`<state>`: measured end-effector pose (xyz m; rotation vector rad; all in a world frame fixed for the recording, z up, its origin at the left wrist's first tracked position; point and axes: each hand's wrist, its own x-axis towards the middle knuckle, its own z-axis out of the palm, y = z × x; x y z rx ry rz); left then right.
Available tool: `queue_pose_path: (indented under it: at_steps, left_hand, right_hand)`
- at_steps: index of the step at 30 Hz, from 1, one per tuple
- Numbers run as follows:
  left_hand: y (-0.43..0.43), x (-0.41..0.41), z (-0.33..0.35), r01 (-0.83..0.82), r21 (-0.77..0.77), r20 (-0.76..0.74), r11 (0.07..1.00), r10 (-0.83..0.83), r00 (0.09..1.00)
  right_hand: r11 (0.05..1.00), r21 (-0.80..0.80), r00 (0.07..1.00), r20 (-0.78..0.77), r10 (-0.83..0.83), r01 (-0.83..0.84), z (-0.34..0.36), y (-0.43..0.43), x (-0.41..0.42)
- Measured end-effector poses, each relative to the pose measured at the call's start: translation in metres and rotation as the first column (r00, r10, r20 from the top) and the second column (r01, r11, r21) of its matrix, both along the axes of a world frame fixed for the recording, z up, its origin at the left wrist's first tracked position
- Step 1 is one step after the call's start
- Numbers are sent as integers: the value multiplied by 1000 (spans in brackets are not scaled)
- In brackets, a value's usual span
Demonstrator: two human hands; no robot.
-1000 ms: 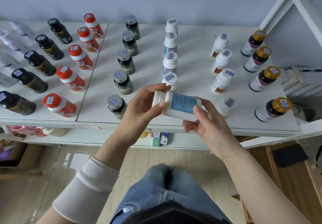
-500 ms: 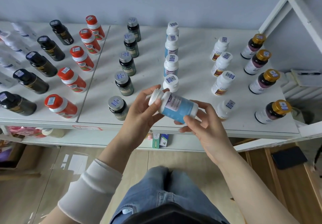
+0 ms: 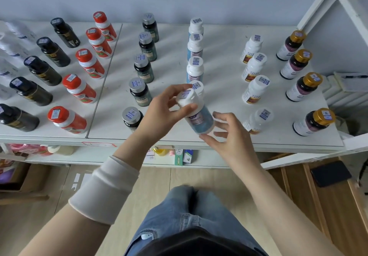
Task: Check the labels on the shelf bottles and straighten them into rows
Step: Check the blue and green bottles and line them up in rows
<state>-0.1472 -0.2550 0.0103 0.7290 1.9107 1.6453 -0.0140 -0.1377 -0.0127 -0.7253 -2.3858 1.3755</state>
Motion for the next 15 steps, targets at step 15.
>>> queue_pose_path:
  at_steps: [15]
  left_hand:
    - [7, -6, -48, 138, -309, -467, 941, -276, 840]
  right_hand:
    - [801, 511, 908, 409, 91, -310, 34, 39, -36]
